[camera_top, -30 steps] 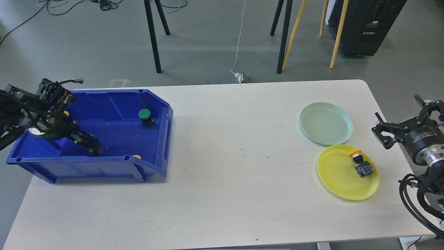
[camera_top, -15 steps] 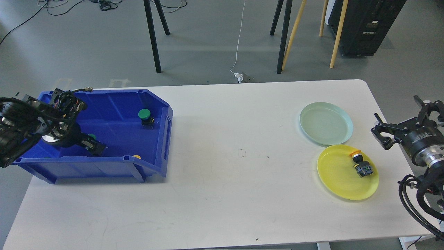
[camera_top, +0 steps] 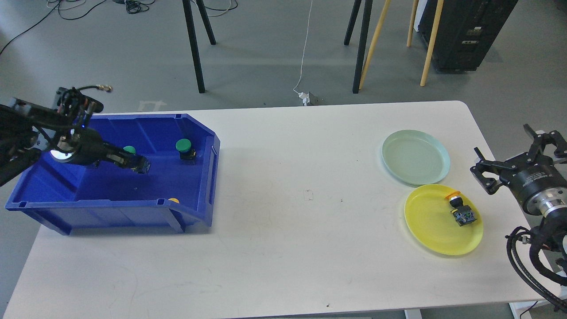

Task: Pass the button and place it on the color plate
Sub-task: 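Lift the green-topped button out of the bin toward the right gripper, then pass the green-topped button from the left gripper to the right gripper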

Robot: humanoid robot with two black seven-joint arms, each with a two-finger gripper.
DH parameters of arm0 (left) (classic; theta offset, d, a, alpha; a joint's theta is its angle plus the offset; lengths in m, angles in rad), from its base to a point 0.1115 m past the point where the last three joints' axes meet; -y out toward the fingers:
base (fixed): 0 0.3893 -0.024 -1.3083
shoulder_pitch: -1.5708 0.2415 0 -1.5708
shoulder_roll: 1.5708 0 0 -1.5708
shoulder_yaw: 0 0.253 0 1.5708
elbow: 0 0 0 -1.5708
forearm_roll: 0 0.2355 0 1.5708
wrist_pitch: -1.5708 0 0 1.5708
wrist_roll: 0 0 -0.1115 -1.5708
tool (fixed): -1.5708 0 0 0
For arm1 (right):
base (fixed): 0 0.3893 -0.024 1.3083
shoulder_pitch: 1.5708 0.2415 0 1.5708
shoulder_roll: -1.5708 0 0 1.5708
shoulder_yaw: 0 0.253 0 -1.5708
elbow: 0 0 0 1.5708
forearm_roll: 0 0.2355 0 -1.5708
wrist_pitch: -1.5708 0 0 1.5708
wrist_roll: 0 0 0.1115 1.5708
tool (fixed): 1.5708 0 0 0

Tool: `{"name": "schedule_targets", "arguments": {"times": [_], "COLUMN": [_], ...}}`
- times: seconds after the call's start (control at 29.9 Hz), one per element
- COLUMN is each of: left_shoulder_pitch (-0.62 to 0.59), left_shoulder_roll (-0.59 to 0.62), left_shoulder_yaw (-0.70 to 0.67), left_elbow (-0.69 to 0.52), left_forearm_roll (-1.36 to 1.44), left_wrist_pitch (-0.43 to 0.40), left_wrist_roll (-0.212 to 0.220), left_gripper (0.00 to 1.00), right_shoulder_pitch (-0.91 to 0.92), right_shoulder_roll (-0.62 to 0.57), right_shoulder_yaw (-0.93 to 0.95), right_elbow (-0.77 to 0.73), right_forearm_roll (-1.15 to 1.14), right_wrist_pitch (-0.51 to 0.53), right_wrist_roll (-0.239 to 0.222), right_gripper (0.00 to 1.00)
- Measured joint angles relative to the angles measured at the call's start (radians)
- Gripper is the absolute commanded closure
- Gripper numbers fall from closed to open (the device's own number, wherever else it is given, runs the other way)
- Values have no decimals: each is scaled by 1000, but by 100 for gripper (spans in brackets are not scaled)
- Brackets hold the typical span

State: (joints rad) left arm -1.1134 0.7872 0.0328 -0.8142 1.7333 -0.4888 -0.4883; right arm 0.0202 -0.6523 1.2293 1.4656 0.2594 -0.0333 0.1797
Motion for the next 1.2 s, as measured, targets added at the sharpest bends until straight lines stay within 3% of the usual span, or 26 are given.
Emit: {"name": "schedule_targets", "arguments": {"times": [0.17, 0.33, 0.47, 0.74, 1.2], "left_shoulder_pitch": [-42, -22, -5, 102, 122], "left_shoulder_roll": [117, 20, -136, -412, -474], "left_shoulder_yaw": [-174, -264, -279, -330, -368], "left_elbow": [-302, -396, -354, -113, -63], "left_forearm_roll": [-299, -581, -718, -795, -798], "left_wrist_pitch": [0, 0, 0, 0, 0], "left_wrist_roll": [0, 0, 0, 0, 0], "left_gripper": [95, 95, 95, 95, 95], "right_shoulder_pitch": [51, 148, 271, 549, 687], "right_shoulder_roll": [-3, -2, -3, 66, 283], "right_shoulder_yaw": [-11, -104, -264, -585, -769], "right_elbow": [-3, -6, -1, -29, -180], "right_forearm_roll": [-307, -680, -739, -751, -770], "right_wrist_pitch": [0, 1, 5, 20, 24], "right_wrist_roll": [2, 22, 95, 212, 227], "right_gripper": [0, 0, 0, 0, 1]}}
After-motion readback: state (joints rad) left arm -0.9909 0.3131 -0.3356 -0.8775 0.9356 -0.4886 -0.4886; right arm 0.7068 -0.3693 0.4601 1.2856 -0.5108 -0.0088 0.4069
